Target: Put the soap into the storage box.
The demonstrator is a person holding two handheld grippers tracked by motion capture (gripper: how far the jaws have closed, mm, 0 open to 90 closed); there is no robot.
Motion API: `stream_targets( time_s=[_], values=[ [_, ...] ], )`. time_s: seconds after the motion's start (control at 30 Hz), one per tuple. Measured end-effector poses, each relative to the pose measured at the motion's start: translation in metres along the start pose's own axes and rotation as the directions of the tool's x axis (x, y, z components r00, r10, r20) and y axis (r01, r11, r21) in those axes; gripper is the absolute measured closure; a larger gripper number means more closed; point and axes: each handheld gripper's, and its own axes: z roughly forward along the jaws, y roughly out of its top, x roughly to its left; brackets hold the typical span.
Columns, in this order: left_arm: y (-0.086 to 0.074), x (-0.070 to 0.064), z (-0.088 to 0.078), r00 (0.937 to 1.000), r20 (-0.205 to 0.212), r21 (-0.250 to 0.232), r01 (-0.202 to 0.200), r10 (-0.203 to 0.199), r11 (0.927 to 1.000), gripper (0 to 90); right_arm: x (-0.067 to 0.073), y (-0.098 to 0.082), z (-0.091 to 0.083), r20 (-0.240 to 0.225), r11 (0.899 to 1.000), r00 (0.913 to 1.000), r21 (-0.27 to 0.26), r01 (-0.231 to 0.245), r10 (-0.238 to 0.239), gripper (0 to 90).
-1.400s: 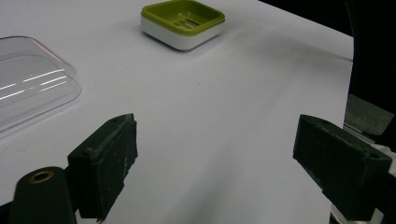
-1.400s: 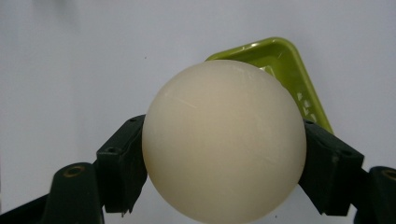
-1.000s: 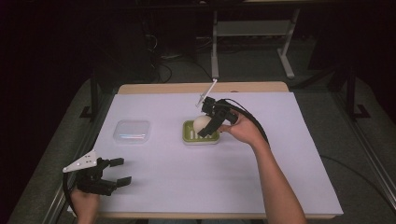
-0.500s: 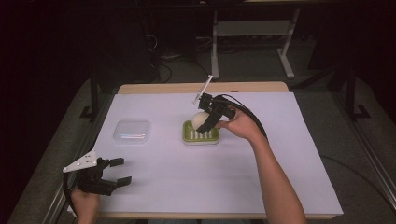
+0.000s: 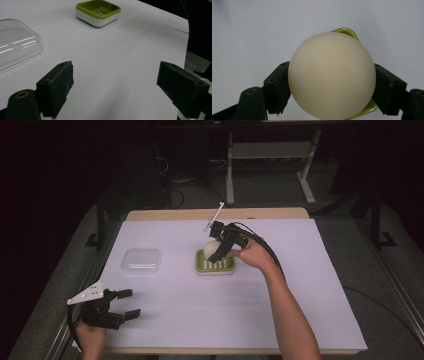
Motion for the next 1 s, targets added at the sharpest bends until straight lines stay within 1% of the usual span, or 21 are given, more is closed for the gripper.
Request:
stream_targets(
  time_s=[0.37, 0.4, 0.6, 0.93, 1.0],
  values=[
    [0.0, 0.0, 0.0, 1.0, -0.002, 0.003, 0.002, -0.002, 1.0, 13.1, -0.007, -0.003, 0.011, 0.005, 1.0, 0.9997, 0.016, -0.024, 0.024, 24.3],
    [0.0, -0.001, 0.0, 1.0, -0.001, 0.0, 0.004, -0.004, 1.0, 13.1, -0.008, -0.005, 0.014, 0.006, 0.999, 0.9993, 0.015, -0.036, 0.036, 24.2],
    [0.0, 0.0, 0.0, 1.0, 0.0, 0.004, 0.005, -0.005, 1.0, 13.1, -0.012, -0.008, 0.019, 0.0, 0.998, 0.9986, 0.021, -0.052, 0.052, 24.3],
    [0.0, 0.0, 0.0, 1.0, -0.001, -0.001, 0.005, -0.005, 1.0, 13.1, -0.014, -0.01, 0.027, 0.001, 0.998, 0.9983, 0.031, -0.059, 0.059, 24.3],
    [0.0, -0.001, 0.0, 1.0, -0.001, 0.0, 0.006, -0.006, 1.0, 13.1, -0.014, -0.011, 0.029, -0.005, 0.998, 0.9981, 0.031, -0.061, 0.062, 24.2]
  ],
)
